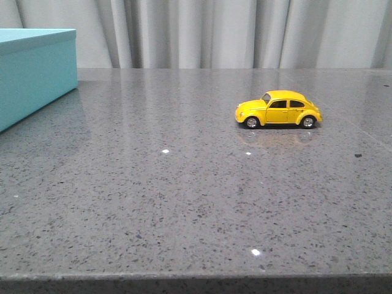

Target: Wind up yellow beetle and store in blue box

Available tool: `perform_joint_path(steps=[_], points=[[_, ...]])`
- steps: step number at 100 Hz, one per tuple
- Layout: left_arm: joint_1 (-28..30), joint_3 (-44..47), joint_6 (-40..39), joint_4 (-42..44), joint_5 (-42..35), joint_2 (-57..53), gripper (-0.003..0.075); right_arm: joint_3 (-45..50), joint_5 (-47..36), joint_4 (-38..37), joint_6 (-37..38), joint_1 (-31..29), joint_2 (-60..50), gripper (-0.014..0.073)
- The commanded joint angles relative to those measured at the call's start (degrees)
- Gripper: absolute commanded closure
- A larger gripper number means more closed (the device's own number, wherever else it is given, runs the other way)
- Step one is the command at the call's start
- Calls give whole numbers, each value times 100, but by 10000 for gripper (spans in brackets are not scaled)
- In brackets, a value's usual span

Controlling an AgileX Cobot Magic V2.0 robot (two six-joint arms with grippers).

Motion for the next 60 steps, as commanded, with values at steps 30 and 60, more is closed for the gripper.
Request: perform_joint_path(steps=[30, 60], points=[[-32, 126, -62, -55, -668, -192, 739, -99, -486, -18, -54, -28, -128, 661], [-32, 29, -62, -163, -760, -181, 739, -276, -293, 47, -49, -23, -121, 661]])
